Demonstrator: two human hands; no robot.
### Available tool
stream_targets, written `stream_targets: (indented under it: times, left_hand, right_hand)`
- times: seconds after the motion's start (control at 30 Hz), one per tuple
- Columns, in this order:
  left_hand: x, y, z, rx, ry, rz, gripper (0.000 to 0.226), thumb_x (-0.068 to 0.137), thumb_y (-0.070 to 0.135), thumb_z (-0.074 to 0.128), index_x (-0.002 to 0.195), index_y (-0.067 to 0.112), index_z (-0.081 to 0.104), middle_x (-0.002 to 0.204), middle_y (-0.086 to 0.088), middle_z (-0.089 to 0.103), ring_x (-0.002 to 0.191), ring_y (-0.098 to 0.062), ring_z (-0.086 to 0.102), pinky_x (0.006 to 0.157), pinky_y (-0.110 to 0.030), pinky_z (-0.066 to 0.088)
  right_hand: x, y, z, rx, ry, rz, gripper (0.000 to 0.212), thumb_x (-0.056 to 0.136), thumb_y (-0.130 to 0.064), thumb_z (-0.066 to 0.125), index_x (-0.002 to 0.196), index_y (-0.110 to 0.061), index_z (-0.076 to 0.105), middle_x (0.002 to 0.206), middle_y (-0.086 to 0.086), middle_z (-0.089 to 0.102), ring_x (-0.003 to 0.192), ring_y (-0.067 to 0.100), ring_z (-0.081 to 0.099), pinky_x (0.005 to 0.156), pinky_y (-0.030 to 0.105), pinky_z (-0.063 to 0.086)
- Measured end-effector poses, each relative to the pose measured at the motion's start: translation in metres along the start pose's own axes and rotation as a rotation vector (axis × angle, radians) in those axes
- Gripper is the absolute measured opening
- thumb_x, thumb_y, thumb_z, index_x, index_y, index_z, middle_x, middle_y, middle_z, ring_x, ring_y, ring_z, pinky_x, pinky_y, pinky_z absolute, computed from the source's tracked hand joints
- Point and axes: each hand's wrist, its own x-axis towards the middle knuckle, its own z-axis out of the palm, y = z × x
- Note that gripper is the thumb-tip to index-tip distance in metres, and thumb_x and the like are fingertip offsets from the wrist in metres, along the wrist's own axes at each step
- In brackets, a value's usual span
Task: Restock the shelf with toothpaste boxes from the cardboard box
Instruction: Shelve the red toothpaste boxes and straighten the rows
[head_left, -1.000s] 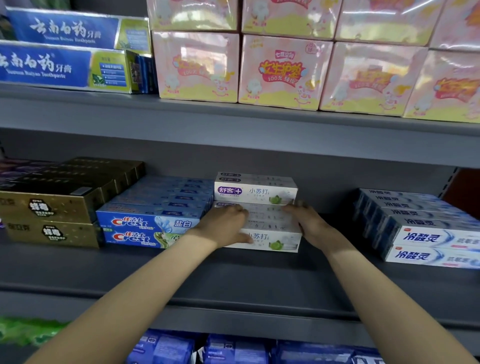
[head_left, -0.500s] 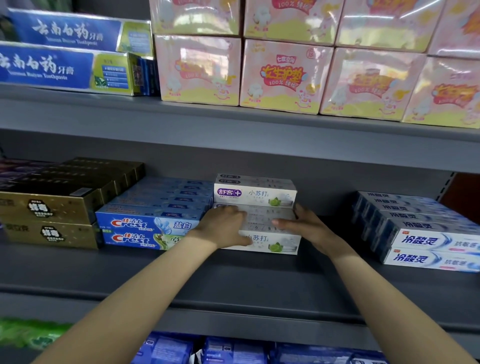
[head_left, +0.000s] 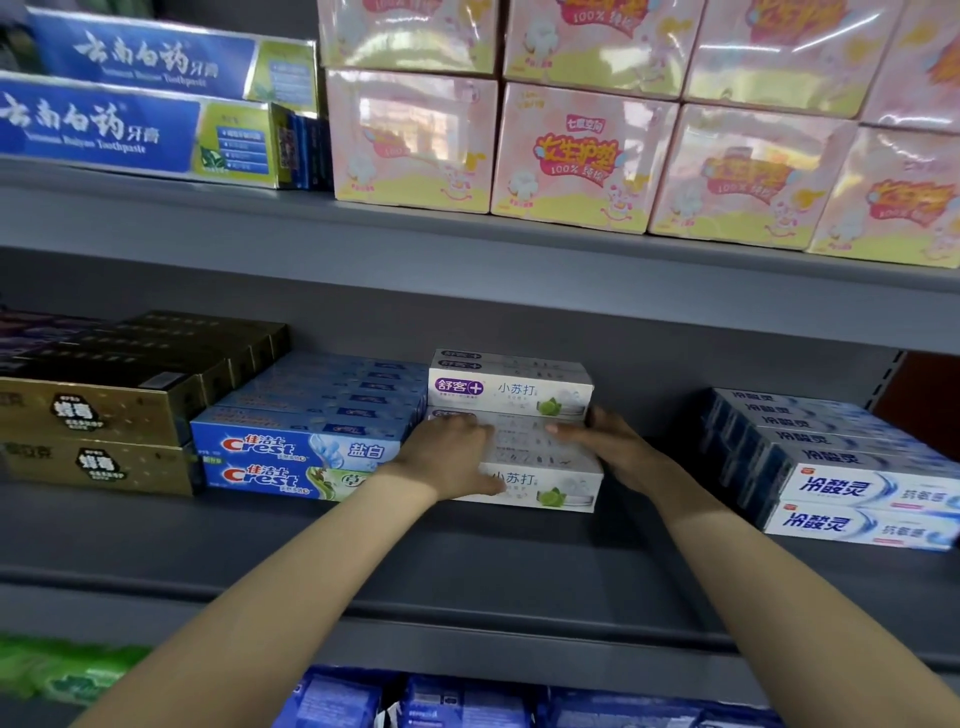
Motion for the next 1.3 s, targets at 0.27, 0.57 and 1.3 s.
stream_targets:
  times: [0.27,0.57,1.3]
  left_hand:
    - [0.008,0.000,0.002,0.016,-0.006,0.012,0.056,0.079,0.055,0.059,0.115,0.013,0.054,0.116,-0.010,0.059,0.106,-0.027,0.057,0.085,-0.034,0.045]
    - [0.004,-0.003,0.001,-0.028,-0.006,0.032,0.050,0.078,0.051,0.060,0.112,0.014,0.054,0.118,-0.008,0.059,0.108,-0.026,0.056,0.086,-0.033,0.046]
    - [0.014,0.083,-0.025,-0.413,0.197,0.056,0.023,0.092,0.023,0.046,0.112,0.018,0.057,0.121,-0.001,0.059,0.112,-0.023,0.052,0.086,-0.033,0.045]
  right_hand:
    - [0.005,0.000,0.002,-0.025,0.062,0.046,0.036,0.073,-0.016,0.078,0.105,-0.023,0.063,0.109,0.002,0.071,0.101,0.019,0.068,0.096,0.043,0.050]
    - [-0.017,-0.008,0.009,-0.069,-0.029,0.029,0.050,0.076,-0.007,0.075,0.114,-0.032,0.054,0.117,-0.006,0.066,0.110,0.010,0.062,0.088,0.023,0.052]
    - [-0.087,-0.005,-0.026,-0.540,0.628,-0.089,0.014,0.089,-0.010,0.057,0.094,-0.012,0.070,0.088,0.005,0.070,0.084,0.017,0.067,0.083,0.030,0.050]
